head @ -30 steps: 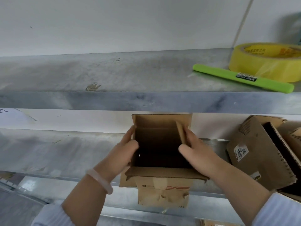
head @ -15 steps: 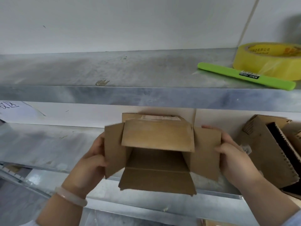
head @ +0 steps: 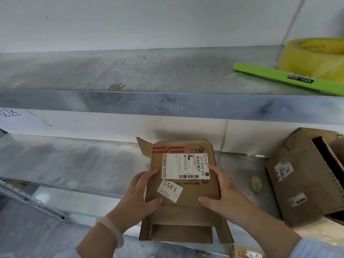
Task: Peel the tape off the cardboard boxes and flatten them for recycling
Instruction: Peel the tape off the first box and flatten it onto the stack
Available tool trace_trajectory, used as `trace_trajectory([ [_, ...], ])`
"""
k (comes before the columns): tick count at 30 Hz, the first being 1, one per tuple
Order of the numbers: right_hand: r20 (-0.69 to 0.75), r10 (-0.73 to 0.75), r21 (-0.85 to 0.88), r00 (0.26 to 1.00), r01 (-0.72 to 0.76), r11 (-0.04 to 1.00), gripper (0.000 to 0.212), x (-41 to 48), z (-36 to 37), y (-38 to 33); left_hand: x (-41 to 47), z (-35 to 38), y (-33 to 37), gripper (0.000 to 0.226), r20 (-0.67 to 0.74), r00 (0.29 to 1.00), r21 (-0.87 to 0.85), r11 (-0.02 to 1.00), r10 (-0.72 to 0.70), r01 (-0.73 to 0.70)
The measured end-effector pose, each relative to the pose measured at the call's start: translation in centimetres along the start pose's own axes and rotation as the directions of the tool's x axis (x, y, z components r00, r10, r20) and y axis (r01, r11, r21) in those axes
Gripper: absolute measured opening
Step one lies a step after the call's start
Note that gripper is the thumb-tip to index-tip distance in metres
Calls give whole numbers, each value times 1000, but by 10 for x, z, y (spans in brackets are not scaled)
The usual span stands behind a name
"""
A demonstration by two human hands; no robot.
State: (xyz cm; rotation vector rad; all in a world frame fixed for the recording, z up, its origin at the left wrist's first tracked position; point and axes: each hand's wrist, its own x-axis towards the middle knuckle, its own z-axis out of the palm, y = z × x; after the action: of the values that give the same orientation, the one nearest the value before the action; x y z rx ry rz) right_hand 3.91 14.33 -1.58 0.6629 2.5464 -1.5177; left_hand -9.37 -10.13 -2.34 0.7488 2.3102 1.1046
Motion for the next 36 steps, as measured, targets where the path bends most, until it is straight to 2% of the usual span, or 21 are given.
trace_trajectory([
  [3,55,29,88,998,-34,996,118,3,-5,3,4,-3,3,70,-39,999,-167,986,-27,20],
  [5,107,44,138,993,-59,989,132,9,-8,4,12,-3,7,86,-58,992,-343,935,-114,87],
  [6,122,55,153,991,-74,985,132,11,-8,3,16,-2,9,93,-18,988,-429,894,-154,131],
  [7,114,57,163,992,-76,984,125,13,-7,1,19,0,12,93,38,986,-499,852,-163,160],
  [9,22,36,200,999,-40,979,91,16,-6,-2,23,3,15,81,81,987,-549,820,-138,160],
  [11,-111,58,272,992,-26,962,47,19,-10,-8,26,1,15,77,30,993,-549,829,-111,109],
  [13,-236,48,261,971,16,965,23,26,-19,-10,29,-4,11,77,-25,995,-542,838,-95,66],
  [15,-241,19,231,970,38,972,21,35,-29,-15,32,-9,9,82,-59,996,-478,878,-74,37],
  [17,-177,17,221,984,22,975,29,46,-34,-20,33,-9,12,87,-88,995,-355,935,-42,8],
  [20,-159,19,248,987,21,968,41,64,-39,-31,32,-2,17,79,-144,987,-54,996,67,-76],
  [22,-150,7,234,989,29,972,41,73,-42,-40,33,6,16,66,-164,977,193,976,134,-101],
  [24,-126,1,227,992,28,974,35,80,-43,-45,33,10,14,56,-139,973,391,913,186,-118],
  [26,-119,52,240,992,-22,971,36,87,-42,-43,31,8,12,65,-134,969,542,834,206,-102],
  [27,-109,85,221,990,-59,973,38,90,-42,-39,30,5,11,71,-135,968,584,806,210,-94],
  [30,-15,134,196,991,-128,972,21,95,-37,-30,25,-5,4,78,-138,964,569,815,226,-109],
  [31,3,135,239,991,-132,962,26,96,-34,-29,22,-7,1,78,-140,962,553,825,233,-119],
  [33,-26,150,314,988,-134,940,43,101,-32,-28,18,-10,-3,77,-142,959,540,831,244,-131],
  [36,-125,184,246,975,-149,958,42,115,-38,-29,15,-12,-4,75,-109,947,542,817,301,-197],
])
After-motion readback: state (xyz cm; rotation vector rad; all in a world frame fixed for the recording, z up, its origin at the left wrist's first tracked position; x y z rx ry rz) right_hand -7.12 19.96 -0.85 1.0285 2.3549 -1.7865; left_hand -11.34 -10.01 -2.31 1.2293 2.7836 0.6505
